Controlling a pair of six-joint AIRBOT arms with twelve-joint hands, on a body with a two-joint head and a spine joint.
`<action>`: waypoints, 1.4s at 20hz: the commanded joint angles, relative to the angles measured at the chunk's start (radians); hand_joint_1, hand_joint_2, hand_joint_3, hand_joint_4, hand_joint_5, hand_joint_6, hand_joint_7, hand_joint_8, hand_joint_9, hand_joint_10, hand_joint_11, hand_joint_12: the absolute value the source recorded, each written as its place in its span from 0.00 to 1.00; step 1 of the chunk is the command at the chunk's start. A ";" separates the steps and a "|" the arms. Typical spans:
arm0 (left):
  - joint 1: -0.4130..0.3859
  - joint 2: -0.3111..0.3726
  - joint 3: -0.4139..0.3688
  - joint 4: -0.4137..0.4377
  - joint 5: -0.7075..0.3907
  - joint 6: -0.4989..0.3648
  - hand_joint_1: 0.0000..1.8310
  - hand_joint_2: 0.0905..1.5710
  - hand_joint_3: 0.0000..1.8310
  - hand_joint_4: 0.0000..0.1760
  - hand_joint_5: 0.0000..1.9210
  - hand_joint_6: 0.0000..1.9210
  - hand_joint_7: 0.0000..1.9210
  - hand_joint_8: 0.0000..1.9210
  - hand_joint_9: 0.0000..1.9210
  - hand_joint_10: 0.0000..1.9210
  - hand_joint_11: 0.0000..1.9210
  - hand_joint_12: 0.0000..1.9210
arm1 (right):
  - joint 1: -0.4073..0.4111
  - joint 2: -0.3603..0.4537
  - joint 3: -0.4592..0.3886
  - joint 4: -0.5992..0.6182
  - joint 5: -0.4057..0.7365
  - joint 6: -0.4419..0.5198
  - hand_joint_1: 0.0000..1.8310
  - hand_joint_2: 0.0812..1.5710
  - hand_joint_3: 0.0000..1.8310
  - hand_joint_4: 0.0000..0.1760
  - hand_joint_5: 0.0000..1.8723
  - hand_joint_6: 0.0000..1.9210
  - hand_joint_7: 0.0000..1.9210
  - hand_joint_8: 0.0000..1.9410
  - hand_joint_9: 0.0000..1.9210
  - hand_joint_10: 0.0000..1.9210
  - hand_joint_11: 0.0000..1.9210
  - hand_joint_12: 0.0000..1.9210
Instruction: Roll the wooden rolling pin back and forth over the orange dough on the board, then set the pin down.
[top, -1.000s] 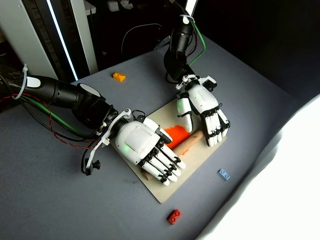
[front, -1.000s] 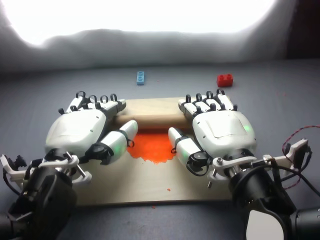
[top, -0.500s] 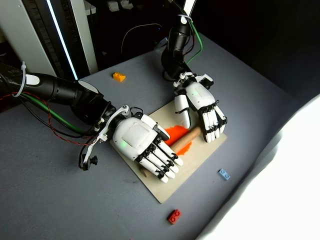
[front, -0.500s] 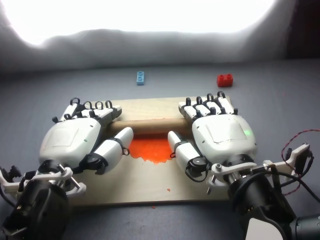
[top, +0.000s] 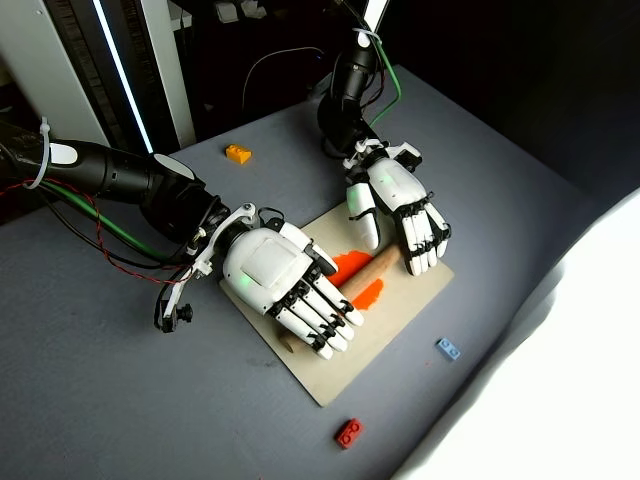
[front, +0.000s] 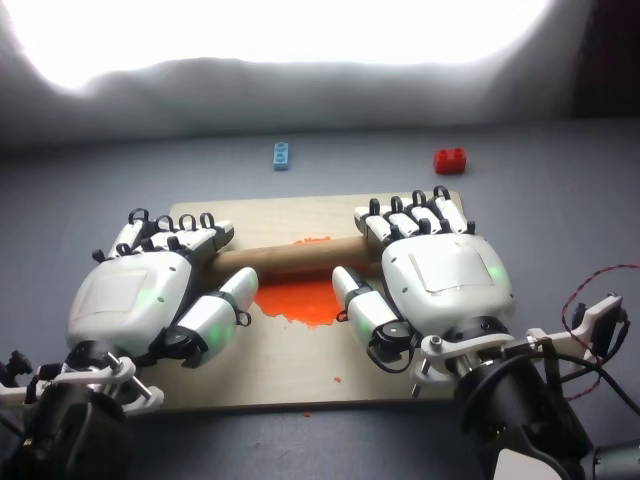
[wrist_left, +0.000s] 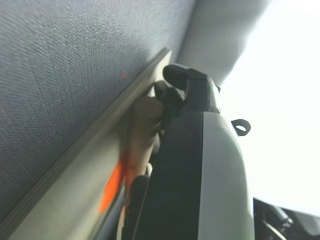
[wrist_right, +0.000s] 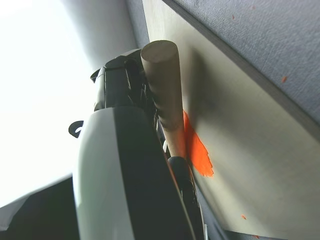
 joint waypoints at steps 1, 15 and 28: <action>0.005 0.006 -0.001 0.031 -0.077 -0.003 0.00 0.94 0.00 0.00 0.24 0.00 0.26 0.00 0.23 0.00 0.00 0.45 | -0.002 0.009 -0.006 -0.081 -0.091 -0.007 0.00 0.97 0.00 0.00 0.17 0.02 0.19 0.00 0.12 0.07 0.00 0.41; 0.015 0.009 -0.031 0.064 -0.078 -0.029 0.00 0.94 0.00 0.00 0.23 0.00 0.26 0.00 0.23 0.00 0.00 0.46 | -0.026 0.023 -0.041 -0.080 -0.110 -0.018 0.00 0.97 0.00 0.00 0.19 0.03 0.20 0.00 0.13 0.08 0.00 0.42; 0.046 0.020 -0.071 0.070 -0.113 -0.036 0.00 0.95 0.00 0.00 0.23 0.00 0.27 0.00 0.23 0.00 0.00 0.45 | -0.049 0.028 -0.053 -0.076 -0.102 -0.005 0.00 0.96 0.00 0.00 0.18 0.02 0.20 0.00 0.14 0.09 0.00 0.45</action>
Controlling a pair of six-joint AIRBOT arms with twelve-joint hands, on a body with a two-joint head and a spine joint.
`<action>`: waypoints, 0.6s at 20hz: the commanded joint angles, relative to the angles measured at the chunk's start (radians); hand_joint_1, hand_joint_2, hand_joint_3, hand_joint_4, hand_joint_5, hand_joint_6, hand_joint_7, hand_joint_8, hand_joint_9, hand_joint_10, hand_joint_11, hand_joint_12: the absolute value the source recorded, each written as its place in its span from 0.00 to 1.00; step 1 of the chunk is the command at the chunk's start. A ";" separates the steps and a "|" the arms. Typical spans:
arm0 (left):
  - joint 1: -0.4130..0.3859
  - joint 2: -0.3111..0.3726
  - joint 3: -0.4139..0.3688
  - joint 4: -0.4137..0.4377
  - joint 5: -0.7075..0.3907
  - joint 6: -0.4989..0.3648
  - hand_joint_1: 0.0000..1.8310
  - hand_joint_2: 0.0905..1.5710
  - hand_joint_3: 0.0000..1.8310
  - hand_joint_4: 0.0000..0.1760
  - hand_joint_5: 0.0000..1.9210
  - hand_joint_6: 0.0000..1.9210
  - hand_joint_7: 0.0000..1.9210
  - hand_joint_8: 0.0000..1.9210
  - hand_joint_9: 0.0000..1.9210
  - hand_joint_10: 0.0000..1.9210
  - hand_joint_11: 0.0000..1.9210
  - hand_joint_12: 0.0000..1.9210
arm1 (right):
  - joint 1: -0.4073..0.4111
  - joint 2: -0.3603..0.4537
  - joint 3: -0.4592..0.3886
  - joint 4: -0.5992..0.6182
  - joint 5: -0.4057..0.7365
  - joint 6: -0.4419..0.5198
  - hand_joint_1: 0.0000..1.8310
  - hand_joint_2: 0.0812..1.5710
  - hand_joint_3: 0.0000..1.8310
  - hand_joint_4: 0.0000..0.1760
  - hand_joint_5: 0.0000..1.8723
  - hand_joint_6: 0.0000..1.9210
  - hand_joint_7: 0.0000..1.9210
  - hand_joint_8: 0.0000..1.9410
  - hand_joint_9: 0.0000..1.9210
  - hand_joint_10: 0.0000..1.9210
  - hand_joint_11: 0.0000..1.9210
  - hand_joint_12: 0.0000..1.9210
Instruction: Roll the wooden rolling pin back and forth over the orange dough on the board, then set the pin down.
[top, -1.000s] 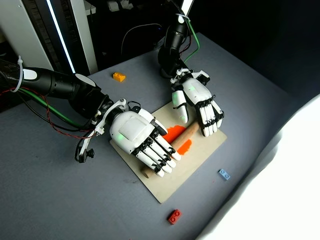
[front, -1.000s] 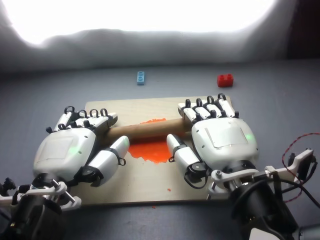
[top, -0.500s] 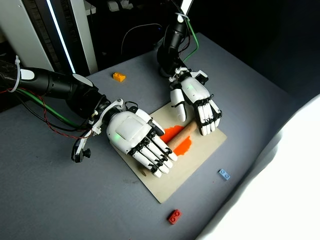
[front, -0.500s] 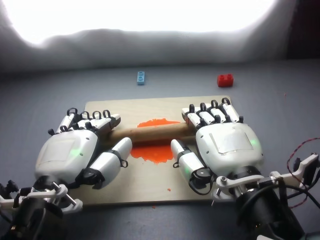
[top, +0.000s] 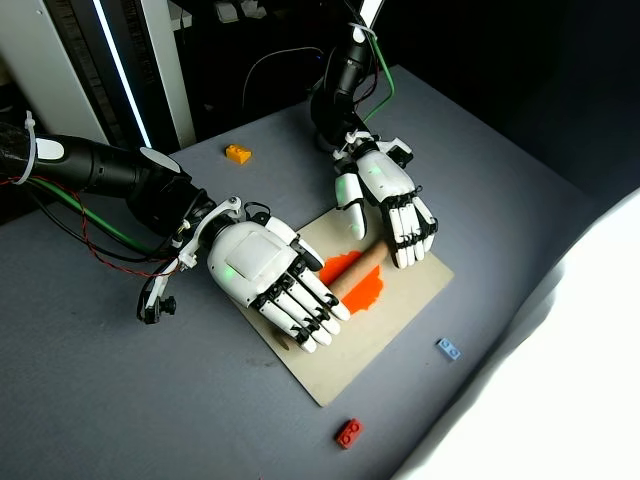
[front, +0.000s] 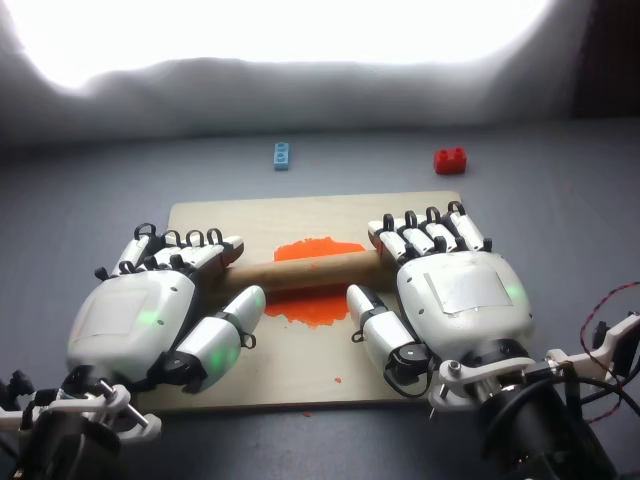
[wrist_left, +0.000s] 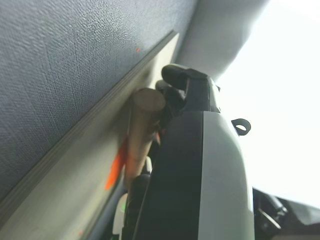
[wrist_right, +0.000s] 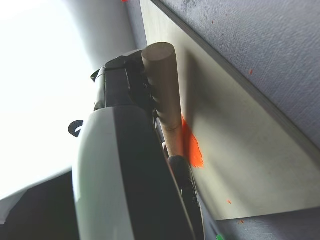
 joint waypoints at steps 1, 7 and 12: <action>0.011 0.002 -0.006 0.027 -0.065 -0.007 0.00 0.95 0.00 0.00 0.23 0.00 0.27 0.00 0.23 0.00 0.00 0.45 | -0.004 0.004 -0.001 -0.057 -0.056 0.008 0.00 0.97 0.00 0.00 0.18 0.02 0.20 0.00 0.14 0.09 0.00 0.45; 0.021 0.006 -0.021 0.027 -0.078 -0.014 0.00 0.95 0.00 0.00 0.24 0.00 0.27 0.00 0.23 0.00 0.00 0.47 | -0.005 -0.001 -0.001 -0.057 -0.048 0.030 0.00 0.97 0.00 0.00 0.18 0.02 0.19 0.00 0.12 0.09 0.00 0.39; 0.023 0.016 -0.038 0.027 -0.085 -0.014 0.00 0.95 0.00 0.00 0.22 0.00 0.26 0.00 0.23 0.00 0.00 0.44 | -0.018 -0.005 -0.001 -0.057 -0.045 0.040 0.00 0.97 0.00 0.00 0.18 0.02 0.19 0.00 0.13 0.09 0.00 0.41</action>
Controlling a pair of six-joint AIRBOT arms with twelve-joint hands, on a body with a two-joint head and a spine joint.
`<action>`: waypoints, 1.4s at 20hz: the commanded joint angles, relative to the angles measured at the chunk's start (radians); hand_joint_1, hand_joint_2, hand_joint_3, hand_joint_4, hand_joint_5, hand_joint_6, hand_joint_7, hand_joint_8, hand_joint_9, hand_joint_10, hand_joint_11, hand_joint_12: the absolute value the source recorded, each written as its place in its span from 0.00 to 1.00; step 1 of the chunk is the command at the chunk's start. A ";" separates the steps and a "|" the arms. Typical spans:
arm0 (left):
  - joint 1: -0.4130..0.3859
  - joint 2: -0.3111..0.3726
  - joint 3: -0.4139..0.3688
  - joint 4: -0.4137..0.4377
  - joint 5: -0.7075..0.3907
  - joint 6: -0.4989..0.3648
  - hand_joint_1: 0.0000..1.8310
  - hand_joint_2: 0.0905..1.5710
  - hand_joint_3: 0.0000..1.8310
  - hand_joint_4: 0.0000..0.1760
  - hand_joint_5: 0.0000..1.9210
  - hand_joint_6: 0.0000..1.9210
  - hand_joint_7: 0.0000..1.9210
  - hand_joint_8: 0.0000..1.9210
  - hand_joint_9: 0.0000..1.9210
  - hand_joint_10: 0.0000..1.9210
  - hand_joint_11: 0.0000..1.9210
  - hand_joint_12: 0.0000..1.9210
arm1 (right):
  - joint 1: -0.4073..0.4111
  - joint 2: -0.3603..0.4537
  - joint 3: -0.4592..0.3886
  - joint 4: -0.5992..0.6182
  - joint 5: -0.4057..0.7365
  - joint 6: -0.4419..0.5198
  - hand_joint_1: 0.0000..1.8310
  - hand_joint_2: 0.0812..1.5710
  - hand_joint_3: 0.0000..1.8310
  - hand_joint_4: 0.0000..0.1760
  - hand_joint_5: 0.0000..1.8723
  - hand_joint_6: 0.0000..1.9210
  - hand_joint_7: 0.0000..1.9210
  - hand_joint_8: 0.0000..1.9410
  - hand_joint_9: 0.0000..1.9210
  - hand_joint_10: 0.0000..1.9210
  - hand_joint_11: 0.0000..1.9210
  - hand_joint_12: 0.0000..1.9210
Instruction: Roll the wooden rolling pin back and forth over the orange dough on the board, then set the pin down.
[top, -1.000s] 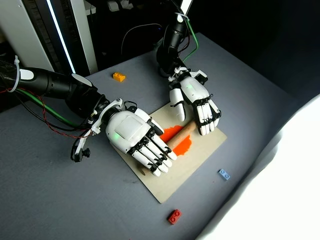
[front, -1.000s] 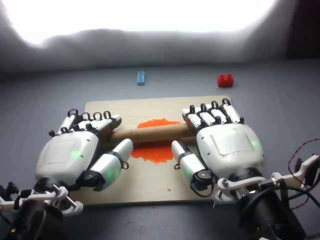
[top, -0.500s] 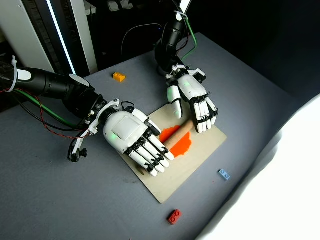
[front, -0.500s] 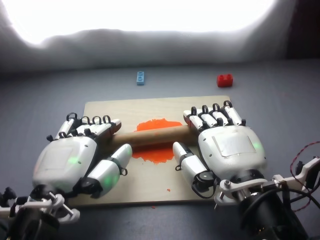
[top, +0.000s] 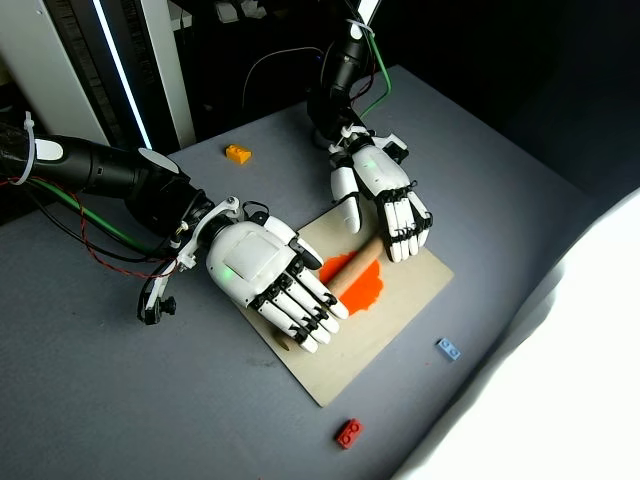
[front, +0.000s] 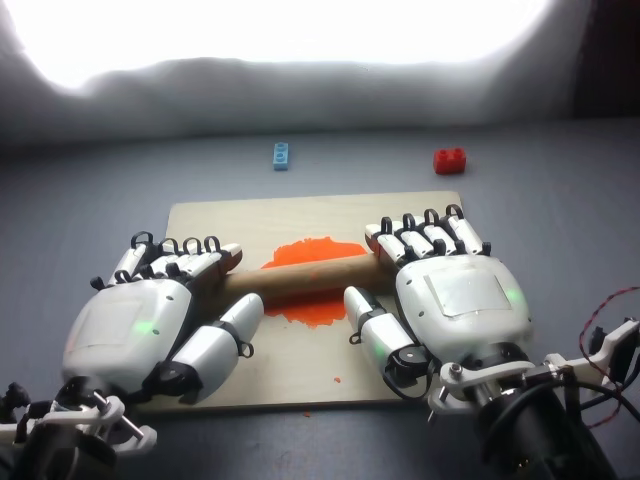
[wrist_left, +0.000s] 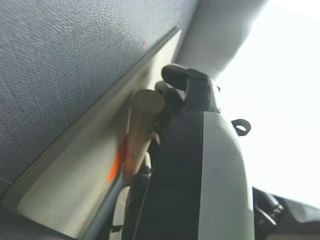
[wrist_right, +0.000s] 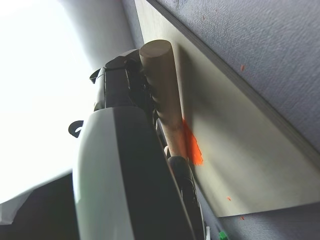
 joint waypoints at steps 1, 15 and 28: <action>0.010 0.005 -0.004 0.030 -0.068 -0.005 0.00 0.95 0.00 0.00 0.23 0.00 0.26 0.00 0.23 0.00 0.00 0.45 | -0.009 -0.002 -0.001 -0.050 -0.045 0.003 0.00 0.97 0.00 0.00 0.18 0.02 0.19 0.00 0.12 0.09 0.00 0.39; 0.033 0.041 -0.061 0.030 -0.092 -0.018 0.00 0.95 0.00 0.00 0.23 0.00 0.26 0.00 0.23 0.00 0.00 0.46 | -0.026 0.007 -0.019 -0.050 -0.087 -0.018 0.00 0.97 0.00 0.00 0.18 0.02 0.20 0.00 0.13 0.11 0.00 0.46; 0.057 0.088 -0.120 0.030 -0.103 -0.025 0.00 0.95 0.00 0.00 0.24 0.00 0.27 0.00 0.24 0.00 0.00 0.47 | -0.053 0.028 -0.054 -0.103 -0.114 -0.027 0.00 0.97 0.00 0.00 0.19 0.02 0.20 0.00 0.12 0.11 0.00 0.41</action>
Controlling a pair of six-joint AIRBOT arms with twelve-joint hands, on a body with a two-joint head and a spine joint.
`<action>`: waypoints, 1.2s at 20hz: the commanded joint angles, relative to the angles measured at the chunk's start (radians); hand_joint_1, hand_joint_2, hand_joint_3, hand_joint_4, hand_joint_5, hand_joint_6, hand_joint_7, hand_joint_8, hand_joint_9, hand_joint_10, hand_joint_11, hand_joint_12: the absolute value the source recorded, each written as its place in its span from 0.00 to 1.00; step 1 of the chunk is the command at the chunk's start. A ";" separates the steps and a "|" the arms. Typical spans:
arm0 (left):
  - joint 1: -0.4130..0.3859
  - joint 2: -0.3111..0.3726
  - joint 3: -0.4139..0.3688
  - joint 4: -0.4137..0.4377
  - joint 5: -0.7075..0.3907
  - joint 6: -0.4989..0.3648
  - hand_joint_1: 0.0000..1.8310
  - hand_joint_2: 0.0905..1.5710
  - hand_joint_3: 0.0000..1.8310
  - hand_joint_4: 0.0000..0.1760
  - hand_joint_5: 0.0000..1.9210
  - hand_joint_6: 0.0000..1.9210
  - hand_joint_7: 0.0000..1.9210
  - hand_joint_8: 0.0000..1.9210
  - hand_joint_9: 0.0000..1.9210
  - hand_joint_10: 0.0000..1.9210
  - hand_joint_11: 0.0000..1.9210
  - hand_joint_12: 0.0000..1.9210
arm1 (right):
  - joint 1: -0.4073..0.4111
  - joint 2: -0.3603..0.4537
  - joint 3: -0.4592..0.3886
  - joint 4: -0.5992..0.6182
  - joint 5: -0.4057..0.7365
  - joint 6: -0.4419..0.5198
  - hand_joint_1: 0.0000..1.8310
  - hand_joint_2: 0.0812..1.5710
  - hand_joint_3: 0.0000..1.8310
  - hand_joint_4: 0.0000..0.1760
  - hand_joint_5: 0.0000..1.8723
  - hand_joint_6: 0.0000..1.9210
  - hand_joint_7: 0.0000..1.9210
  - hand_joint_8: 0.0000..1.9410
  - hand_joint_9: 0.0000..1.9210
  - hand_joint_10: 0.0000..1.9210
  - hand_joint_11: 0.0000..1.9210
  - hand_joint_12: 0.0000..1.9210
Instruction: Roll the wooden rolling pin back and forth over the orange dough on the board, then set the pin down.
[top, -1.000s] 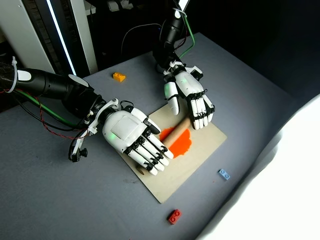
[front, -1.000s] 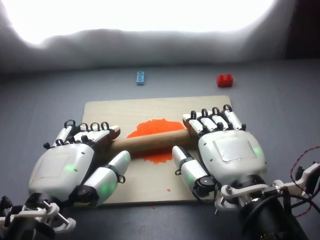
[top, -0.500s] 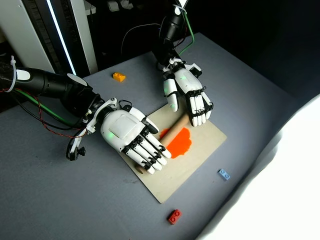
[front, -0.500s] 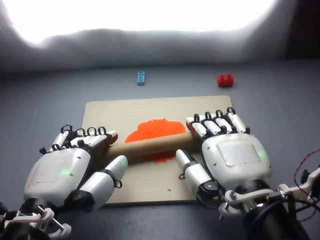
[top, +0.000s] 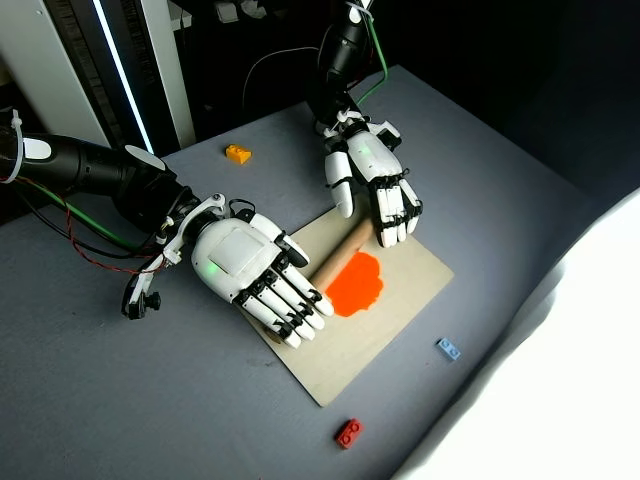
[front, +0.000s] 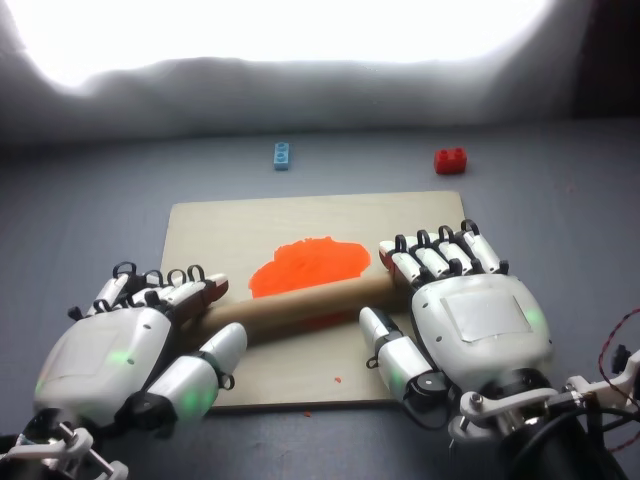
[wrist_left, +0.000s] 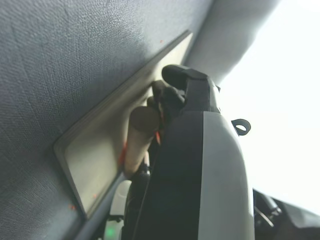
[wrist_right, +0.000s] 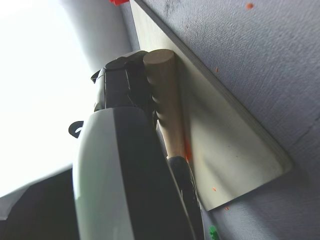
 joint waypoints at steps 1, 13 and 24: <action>0.000 0.010 0.000 0.043 -0.100 -0.003 0.00 0.95 0.00 0.00 0.24 0.00 0.27 0.00 0.24 0.00 0.00 0.47 | -0.004 0.004 -0.004 -0.067 -0.063 -0.003 0.00 0.97 0.00 0.00 0.19 0.02 0.20 0.00 0.12 0.11 0.00 0.41; 0.026 0.016 -0.030 0.048 -0.110 -0.025 0.00 0.95 0.00 0.00 0.24 0.00 0.27 0.00 0.23 0.00 0.00 0.46 | -0.008 0.015 -0.031 -0.080 -0.087 -0.020 0.00 0.97 0.00 0.00 0.19 0.01 0.20 0.00 0.12 0.11 0.00 0.43; 0.040 0.016 -0.057 0.052 -0.124 -0.037 0.00 0.95 0.00 0.00 0.24 0.00 0.26 0.00 0.23 0.00 0.00 0.46 | -0.013 0.023 -0.042 -0.105 -0.101 -0.028 0.00 0.97 0.00 0.00 0.19 0.01 0.20 0.00 0.12 0.11 0.00 0.43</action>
